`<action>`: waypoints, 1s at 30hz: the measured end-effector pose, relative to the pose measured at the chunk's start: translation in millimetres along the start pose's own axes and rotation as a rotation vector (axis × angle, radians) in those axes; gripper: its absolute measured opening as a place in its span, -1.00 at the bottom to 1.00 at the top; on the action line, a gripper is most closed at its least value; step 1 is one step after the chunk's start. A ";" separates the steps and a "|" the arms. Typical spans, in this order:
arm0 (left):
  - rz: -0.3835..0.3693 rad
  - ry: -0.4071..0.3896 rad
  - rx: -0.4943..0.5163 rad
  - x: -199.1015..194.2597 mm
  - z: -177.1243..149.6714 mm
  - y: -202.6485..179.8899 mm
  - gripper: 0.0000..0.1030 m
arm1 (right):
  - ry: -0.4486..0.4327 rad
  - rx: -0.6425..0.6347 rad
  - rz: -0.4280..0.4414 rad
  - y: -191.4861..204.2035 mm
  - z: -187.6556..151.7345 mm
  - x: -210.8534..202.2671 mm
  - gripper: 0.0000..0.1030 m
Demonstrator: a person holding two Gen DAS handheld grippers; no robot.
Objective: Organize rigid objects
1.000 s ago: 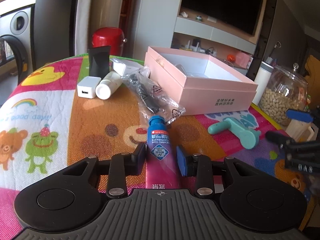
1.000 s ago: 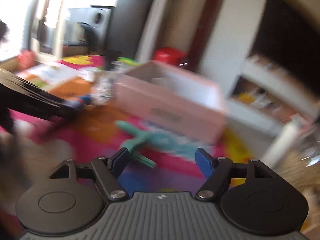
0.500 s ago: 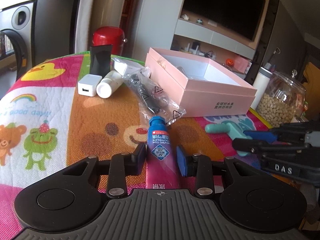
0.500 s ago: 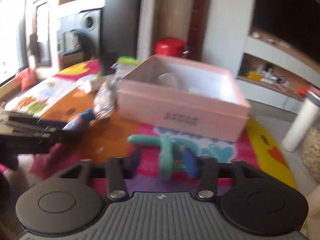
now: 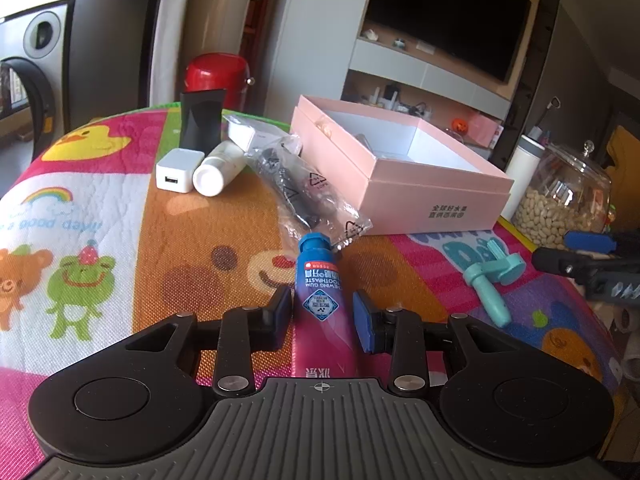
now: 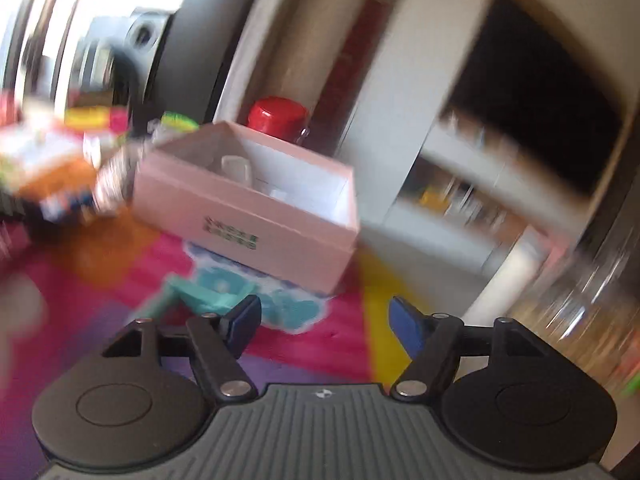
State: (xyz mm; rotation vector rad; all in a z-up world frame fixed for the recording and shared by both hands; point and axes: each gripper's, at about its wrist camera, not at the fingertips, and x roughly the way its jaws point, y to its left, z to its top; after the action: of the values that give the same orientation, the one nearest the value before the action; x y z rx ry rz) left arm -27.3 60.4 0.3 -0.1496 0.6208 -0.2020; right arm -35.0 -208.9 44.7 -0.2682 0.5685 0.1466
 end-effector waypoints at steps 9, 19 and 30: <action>0.073 0.020 0.083 6.3 3.6 -17.0 -0.27 | 0.154 0.176 0.067 40.9 7.5 40.5 0.62; 0.022 0.040 0.102 -0.8 5.9 -16.6 -0.38 | 0.167 0.135 0.150 30.3 3.4 20.9 0.37; -0.047 -0.238 0.259 -94.4 66.3 -64.6 -0.82 | -0.047 0.135 0.139 -2.6 14.3 -46.2 0.37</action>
State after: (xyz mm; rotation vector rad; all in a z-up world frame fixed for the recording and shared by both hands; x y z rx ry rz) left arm -72.3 24.9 119.4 0.0617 0.3503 -0.3031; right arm -65.7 -210.1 82.2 -0.0939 0.5479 0.2469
